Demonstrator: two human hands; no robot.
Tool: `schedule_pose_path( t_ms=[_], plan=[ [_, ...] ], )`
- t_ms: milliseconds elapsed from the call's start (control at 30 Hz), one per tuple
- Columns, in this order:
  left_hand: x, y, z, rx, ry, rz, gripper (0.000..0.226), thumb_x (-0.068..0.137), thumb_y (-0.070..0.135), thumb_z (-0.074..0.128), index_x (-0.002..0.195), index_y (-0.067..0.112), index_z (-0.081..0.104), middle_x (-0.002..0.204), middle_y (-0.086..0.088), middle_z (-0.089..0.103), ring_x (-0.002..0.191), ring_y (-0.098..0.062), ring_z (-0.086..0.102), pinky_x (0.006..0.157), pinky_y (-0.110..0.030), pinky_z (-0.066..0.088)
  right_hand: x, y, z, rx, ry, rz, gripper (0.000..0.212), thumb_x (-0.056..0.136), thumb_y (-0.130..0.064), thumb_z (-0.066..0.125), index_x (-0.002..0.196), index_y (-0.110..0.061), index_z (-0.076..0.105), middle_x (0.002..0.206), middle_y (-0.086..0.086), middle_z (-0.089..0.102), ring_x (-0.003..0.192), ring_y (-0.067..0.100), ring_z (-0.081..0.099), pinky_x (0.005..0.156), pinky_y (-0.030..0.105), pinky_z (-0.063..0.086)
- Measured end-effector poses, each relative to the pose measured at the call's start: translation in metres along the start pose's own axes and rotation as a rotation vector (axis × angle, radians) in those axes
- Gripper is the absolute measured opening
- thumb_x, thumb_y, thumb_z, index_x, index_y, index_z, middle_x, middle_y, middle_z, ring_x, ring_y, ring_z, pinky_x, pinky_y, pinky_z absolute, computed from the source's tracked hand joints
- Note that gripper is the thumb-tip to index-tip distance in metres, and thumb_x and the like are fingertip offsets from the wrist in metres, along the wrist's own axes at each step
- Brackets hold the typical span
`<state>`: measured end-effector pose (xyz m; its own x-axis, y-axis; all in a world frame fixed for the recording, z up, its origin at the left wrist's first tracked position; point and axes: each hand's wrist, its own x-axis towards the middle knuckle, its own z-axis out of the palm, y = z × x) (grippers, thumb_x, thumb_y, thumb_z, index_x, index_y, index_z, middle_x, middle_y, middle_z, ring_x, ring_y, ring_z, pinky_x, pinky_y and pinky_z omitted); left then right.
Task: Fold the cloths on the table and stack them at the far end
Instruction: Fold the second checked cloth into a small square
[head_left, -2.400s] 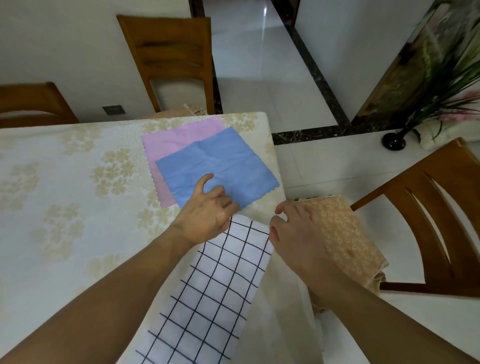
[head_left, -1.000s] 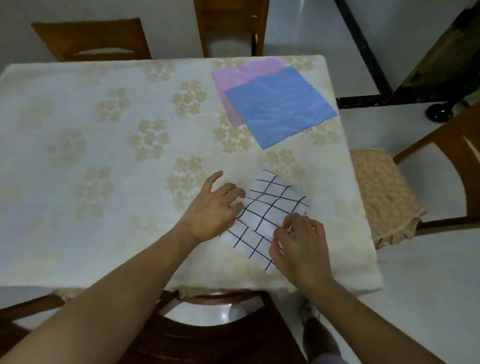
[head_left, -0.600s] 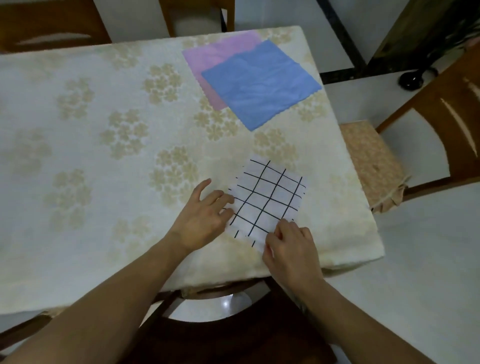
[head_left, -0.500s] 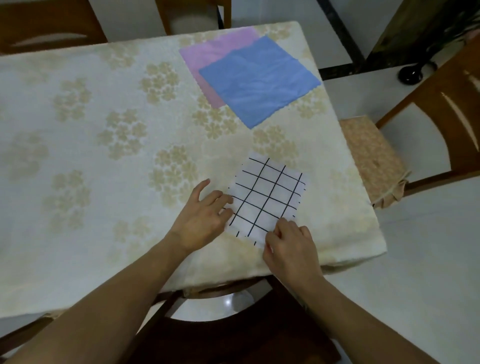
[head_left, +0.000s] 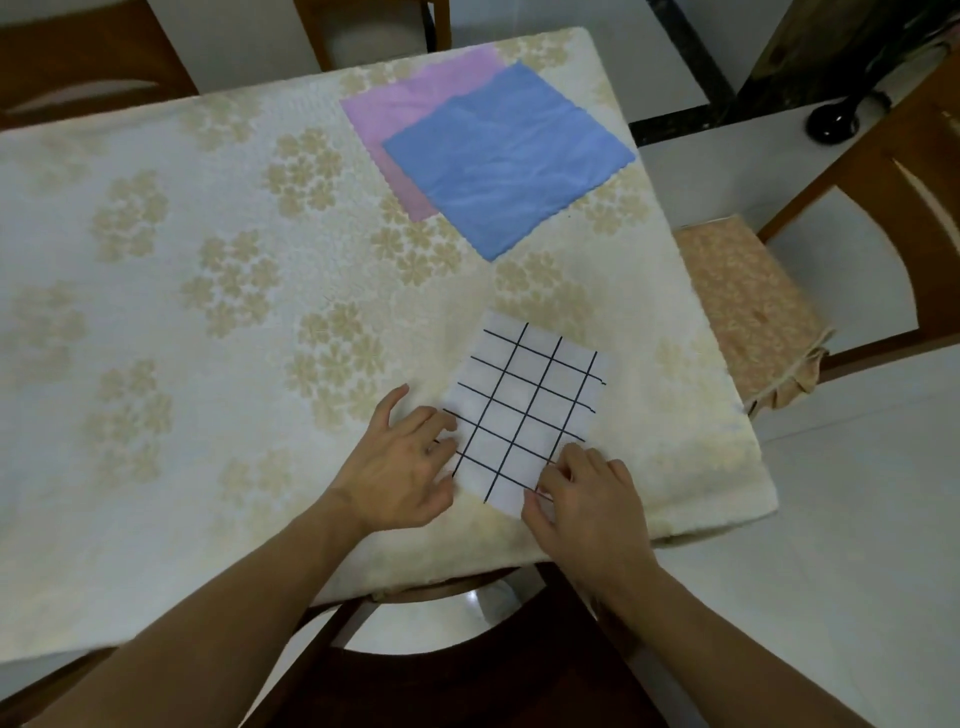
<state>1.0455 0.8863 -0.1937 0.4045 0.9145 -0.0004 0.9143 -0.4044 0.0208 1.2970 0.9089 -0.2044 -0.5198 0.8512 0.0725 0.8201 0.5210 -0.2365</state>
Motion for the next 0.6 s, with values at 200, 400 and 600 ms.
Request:
schedule_pose_path(
  t_ms=[200,400,600],
  plan=[
    [0.081,0.008,0.003,-0.099,0.095,-0.131,0.044,0.095,0.028,0.046,0.132,0.008,0.056,0.144,-0.016,0.05,0.128,-0.031,0.05,0.111,-0.047,0.035,0.055,0.035,0.002,0.081,0.123,0.029,0.03,0.092,-0.024,0.052,0.112,-0.006,0.066,0.123,0.016,0.06,0.113,0.031,0.057,0.09,0.042,0.049],
    [0.14,0.0,0.036,-0.037,-0.094,-0.183,0.059,0.105,0.043,0.024,0.157,0.015,0.019,0.165,-0.008,0.013,0.153,-0.025,0.011,0.122,-0.046,0.018,0.106,0.053,0.033,0.011,-0.076,0.018,0.068,0.102,-0.044,0.031,0.15,0.004,0.034,0.157,0.023,0.033,0.148,0.032,0.03,0.121,0.043,0.025],
    [0.124,0.003,0.059,-0.075,-0.141,-0.196,0.065,0.103,0.054,0.023,0.159,0.024,0.008,0.167,-0.004,0.0,0.154,-0.023,-0.002,0.123,-0.048,0.013,0.088,0.09,0.045,-0.056,-0.164,-0.07,0.086,0.101,-0.064,0.025,0.156,0.001,0.016,0.166,0.018,0.008,0.155,0.027,0.004,0.126,0.043,0.012]
  ],
)
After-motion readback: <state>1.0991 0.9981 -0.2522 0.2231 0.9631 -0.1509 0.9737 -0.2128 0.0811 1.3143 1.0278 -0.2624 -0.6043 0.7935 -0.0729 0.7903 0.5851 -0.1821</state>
